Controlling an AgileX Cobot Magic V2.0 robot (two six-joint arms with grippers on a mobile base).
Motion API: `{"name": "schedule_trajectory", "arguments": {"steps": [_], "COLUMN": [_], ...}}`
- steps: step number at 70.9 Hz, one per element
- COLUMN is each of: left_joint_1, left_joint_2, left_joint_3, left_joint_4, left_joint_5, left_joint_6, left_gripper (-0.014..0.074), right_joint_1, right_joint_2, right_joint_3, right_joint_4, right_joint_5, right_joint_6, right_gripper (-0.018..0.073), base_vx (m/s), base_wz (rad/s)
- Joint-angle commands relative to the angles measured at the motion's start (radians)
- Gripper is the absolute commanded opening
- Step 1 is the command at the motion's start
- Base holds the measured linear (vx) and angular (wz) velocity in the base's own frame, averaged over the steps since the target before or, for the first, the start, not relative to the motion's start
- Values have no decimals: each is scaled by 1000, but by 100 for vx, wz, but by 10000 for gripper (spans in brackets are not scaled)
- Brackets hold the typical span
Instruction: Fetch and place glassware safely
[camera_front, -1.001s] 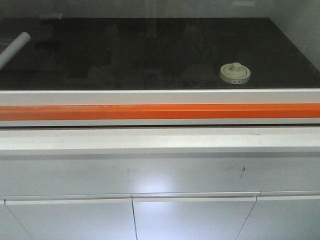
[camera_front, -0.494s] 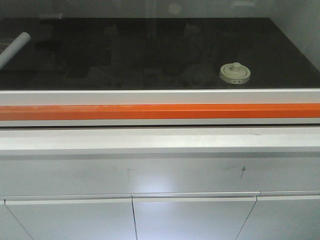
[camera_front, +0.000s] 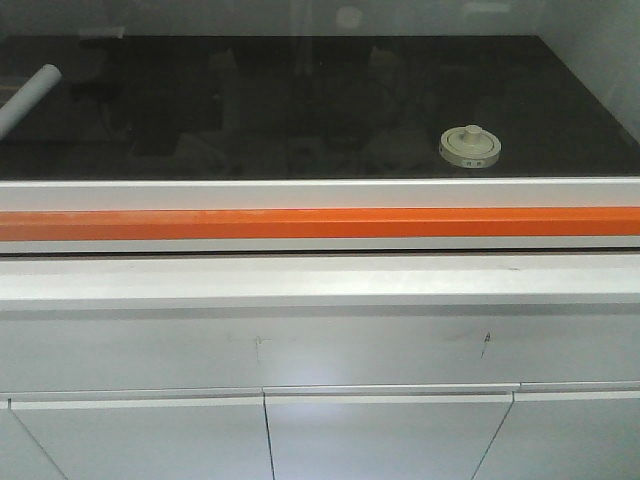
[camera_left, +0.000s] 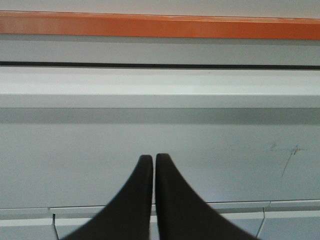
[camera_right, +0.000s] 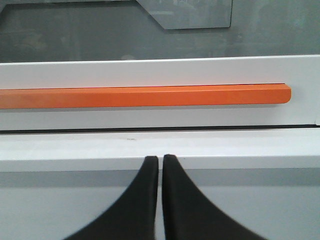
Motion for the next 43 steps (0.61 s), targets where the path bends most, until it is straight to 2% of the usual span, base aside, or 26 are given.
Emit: {"name": "schedule_trajectory", "arguments": {"steps": [1, 15, 27, 33, 38, 43], "left_joint_1": [0, 0, 0, 0, 0, 0], "left_joint_2": [-12, -12, -12, -12, -12, -11], "left_joint_3": [27, 27, 27, 25, 13, -8], "left_joint_4": [-8, -8, -20, -46, -77, -113], "left_joint_5": [-82, -131, -226, -334, -445, -565], "left_joint_6": [-7, -7, -9, -15, -15, -51], "left_gripper": [-7, -7, -7, -7, -7, -7], "right_joint_1": [-4, -4, -4, -4, -4, -4], "right_joint_2": [-12, -12, -12, -12, -12, -12], "right_joint_3": [19, 19, 19, 17, 16, 5], "right_joint_4": [-4, -4, -4, -3, -4, -4], "right_joint_5": [-73, -77, -81, -132, -225, -315], "right_joint_6": [-10, -10, -10, -4, -5, -7], "right_gripper": [-3, -3, -3, -3, -3, -3], "base_vx": [0, 0, 0, 0, 0, 0], "base_wz": [0, 0, 0, 0, 0, 0]}}
